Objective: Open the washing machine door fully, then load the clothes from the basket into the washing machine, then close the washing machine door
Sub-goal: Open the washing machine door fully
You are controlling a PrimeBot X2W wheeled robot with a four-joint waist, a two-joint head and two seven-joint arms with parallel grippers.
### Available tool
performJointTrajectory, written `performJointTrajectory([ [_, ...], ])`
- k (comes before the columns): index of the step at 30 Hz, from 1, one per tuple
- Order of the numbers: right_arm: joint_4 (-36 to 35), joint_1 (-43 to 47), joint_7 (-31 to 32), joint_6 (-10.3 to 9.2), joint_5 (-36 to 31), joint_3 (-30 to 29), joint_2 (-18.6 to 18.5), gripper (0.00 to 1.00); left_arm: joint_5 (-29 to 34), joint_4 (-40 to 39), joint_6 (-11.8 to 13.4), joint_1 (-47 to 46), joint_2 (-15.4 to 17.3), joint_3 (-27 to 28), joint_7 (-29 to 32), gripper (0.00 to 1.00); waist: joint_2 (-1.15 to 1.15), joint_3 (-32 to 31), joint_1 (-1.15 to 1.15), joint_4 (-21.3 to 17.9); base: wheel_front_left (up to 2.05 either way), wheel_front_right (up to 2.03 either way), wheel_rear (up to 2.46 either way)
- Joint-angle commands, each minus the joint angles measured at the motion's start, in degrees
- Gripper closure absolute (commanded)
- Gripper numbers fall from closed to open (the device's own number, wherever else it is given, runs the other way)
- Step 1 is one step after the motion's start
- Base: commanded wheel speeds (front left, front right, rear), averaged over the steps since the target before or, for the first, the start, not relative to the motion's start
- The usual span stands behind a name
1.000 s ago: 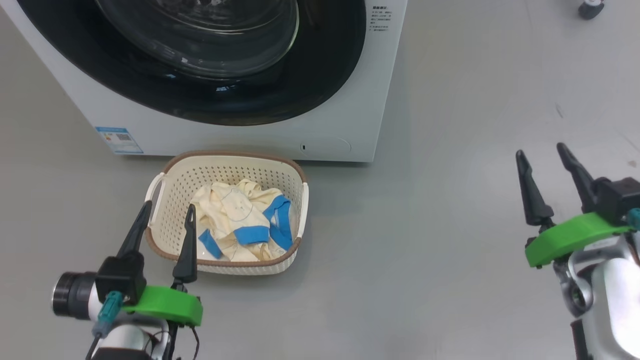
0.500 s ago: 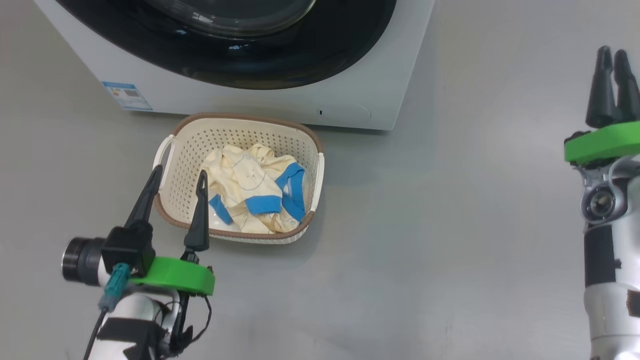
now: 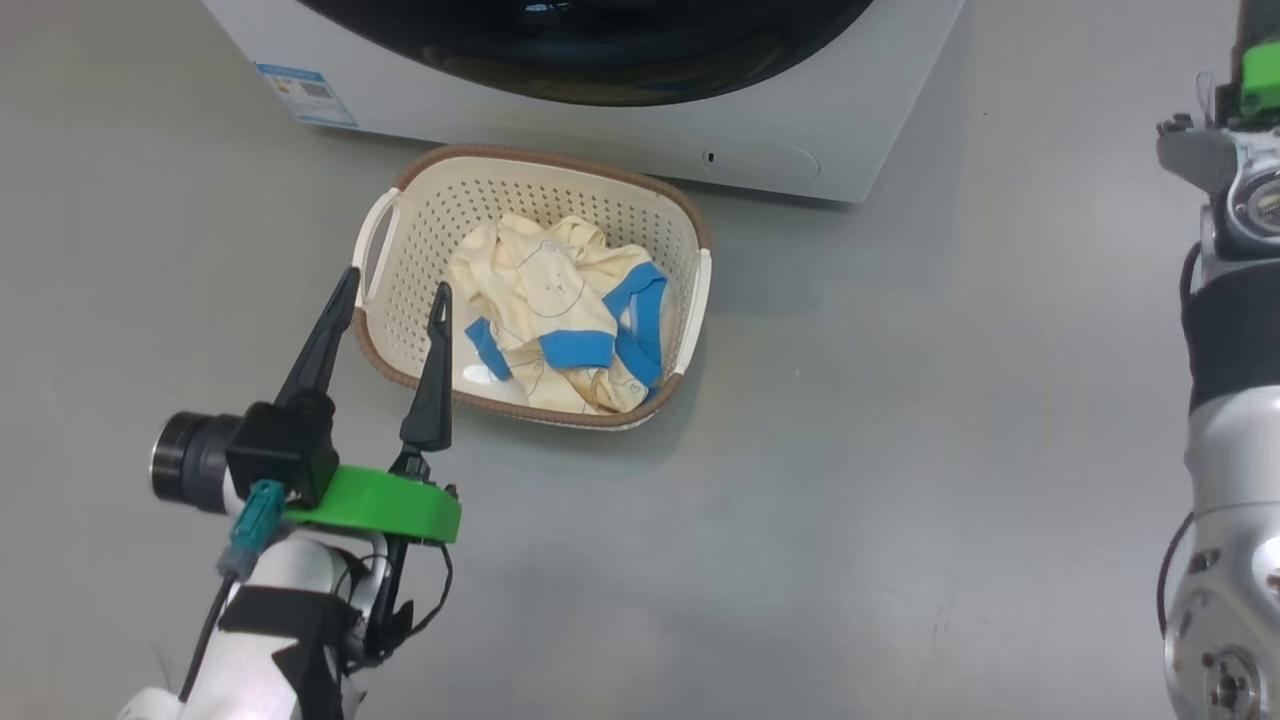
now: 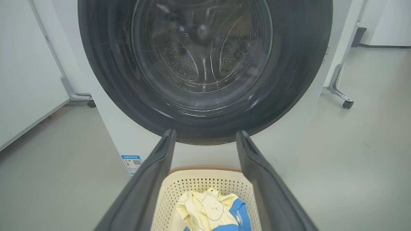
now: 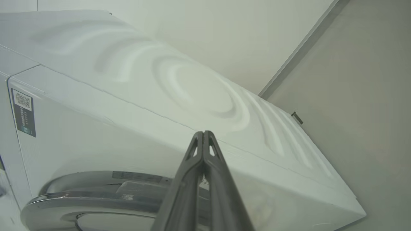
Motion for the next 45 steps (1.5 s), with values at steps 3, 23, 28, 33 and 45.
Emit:
performJointTrajectory([
  [3, 0.91, -5.38, 5.37, -0.17, 9.26, 1.19, 0.12, 1.00, 0.97, -1.65, -0.43, -2.09, 0.50, 2.64, -0.56, 0.00, 0.00, 1.27, -0.01, 1.47, 0.00, 0.00, 0.00],
  [23, 22.47, -25.97, 22.12, -0.17, 25.14, 1.38, -1.13, 1.00, 1.94, -1.92, -1.98, -2.56, -2.29, 3.93, -0.56, 0.00, 0.00, 3.58, -0.01, 6.25, 0.00, 0.00, 0.00],
  [28, 27.88, -30.09, 22.25, -0.17, 23.33, 2.28, -2.33, 1.00, 2.22, -1.93, -2.33, -2.75, -2.83, 3.95, -0.56, 0.00, 0.00, 4.13, -0.01, 7.20, 0.00, 0.00, 0.00],
  [33, 32.89, -33.97, 23.26, -0.17, 20.99, 4.10, -2.97, 1.00, 2.38, -2.02, -2.60, -3.05, -3.35, 3.87, -0.56, 0.00, 0.00, 4.76, -0.01, 8.14, 0.00, 0.00, 0.00],
  [45, 36.34, -36.16, 27.02, -0.17, 17.14, 6.67, -3.25, 1.00, 2.62, -1.70, -2.99, -3.09, -4.07, 4.31, -0.56, 0.00, 0.00, 5.29, -0.01, 9.30, 0.00, 0.00, 0.00],
])
